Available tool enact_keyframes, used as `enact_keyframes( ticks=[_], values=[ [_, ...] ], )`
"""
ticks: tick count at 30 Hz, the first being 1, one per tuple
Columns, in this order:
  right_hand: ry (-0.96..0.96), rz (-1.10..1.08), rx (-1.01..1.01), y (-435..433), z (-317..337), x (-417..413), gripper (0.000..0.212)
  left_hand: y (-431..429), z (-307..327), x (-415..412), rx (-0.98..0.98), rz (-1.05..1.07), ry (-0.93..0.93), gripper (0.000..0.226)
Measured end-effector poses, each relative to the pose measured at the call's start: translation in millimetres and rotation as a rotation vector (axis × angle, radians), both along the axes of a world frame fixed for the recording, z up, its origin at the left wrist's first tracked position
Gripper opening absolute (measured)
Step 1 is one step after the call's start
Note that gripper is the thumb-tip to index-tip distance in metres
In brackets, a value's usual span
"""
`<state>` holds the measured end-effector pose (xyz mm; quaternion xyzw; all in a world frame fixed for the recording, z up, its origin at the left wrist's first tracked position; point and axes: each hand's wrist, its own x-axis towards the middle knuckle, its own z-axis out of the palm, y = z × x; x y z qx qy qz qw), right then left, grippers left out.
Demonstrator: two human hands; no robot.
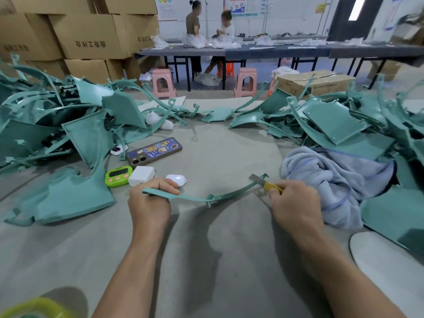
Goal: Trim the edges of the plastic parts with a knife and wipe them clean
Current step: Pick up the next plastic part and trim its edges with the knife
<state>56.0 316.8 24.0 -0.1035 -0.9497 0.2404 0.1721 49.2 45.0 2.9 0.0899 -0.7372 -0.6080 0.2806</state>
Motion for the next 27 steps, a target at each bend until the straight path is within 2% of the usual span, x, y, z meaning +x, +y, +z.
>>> enact_keyframes(
  ticks=[2,5,7,9,12,14,17,19,24,27],
  values=[
    [0.071,0.005,-0.037,3,1,1,0.030,2,0,-1,-0.006,-0.001,0.003,0.059],
    [0.060,0.312,-0.191,-18,-1,9,0.029,4,1,-1,-0.017,0.007,-0.025,0.056],
    [-0.001,0.451,-0.205,-31,-4,12,0.027,5,1,0,-0.025,0.023,-0.057,0.054],
    [-0.026,0.371,-0.122,-29,-6,7,0.024,5,3,1,-0.031,0.051,-0.112,0.052],
    [-0.007,0.079,-0.037,-6,-3,0,0.032,6,5,2,-0.023,0.078,-0.192,0.046],
    [0.090,0.073,-0.154,4,0,1,0.039,10,6,2,-0.017,0.045,-0.229,0.017],
    [0.251,0.197,-0.323,-8,4,11,0.037,16,7,2,-0.012,-0.034,-0.268,0.024],
    [0.291,0.268,-0.417,-21,7,16,0.035,19,6,4,-0.061,-0.060,-0.292,0.023],
    [0.181,0.434,-0.921,-37,14,25,0.021,20,8,10,-0.235,-0.103,-0.266,0.030],
    [0.024,0.422,-1.054,-38,13,21,0.030,19,11,13,-0.283,-0.068,-0.273,0.028]
  ],
)
